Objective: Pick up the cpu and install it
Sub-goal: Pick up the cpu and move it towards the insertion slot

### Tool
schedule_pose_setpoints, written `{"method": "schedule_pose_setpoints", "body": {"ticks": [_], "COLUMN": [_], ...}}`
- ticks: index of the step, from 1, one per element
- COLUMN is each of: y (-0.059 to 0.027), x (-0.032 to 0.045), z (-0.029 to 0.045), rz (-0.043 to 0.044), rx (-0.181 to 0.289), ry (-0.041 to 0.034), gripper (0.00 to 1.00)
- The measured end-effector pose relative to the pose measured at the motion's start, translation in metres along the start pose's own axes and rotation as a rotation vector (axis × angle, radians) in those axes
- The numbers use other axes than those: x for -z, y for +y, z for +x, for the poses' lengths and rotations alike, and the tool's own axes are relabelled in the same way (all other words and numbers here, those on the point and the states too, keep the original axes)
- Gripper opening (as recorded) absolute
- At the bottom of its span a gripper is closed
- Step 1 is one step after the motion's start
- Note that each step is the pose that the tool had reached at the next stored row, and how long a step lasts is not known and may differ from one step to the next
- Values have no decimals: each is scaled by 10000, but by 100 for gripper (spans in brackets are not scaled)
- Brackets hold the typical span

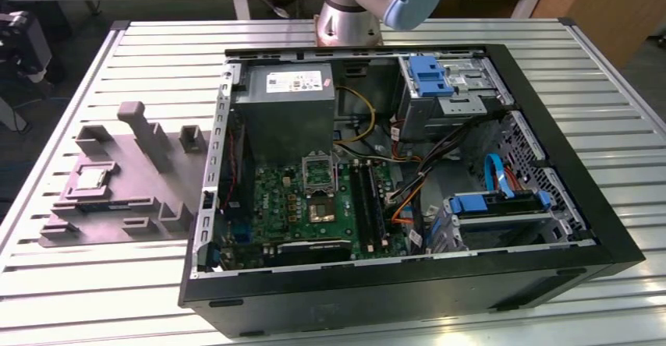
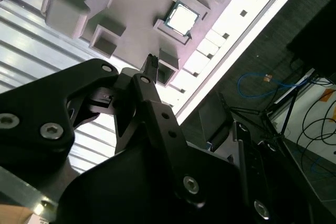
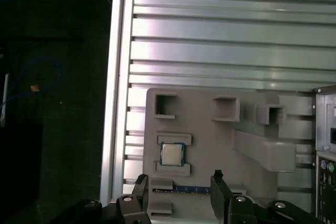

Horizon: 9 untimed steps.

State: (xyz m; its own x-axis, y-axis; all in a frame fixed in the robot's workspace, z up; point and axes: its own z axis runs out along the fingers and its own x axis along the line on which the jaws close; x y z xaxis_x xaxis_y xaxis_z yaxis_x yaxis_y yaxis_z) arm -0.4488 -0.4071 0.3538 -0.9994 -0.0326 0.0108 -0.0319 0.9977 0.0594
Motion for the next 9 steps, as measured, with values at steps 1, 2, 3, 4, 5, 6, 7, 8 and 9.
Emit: {"method": "schedule_pose_setpoints", "body": {"ticks": [1,2,3,4,5,6,7,8,9], "y": [-10,-18,-25,-29,-32,-33,-35,-37,-39], "x": [-17,-34,-52,-70,-88,-105,-124,-142,-160], "z": [1,1,1,1,2,2,2,1,1], "rz": [0,1,1,2,6,11,11,11,11], "rx": [5,17,33,46,59,73,84,86,86], "ry": [2,5,7,10,12,14,13,13,13], "gripper": [59,59,59,59,59,59,59,59,59]}}
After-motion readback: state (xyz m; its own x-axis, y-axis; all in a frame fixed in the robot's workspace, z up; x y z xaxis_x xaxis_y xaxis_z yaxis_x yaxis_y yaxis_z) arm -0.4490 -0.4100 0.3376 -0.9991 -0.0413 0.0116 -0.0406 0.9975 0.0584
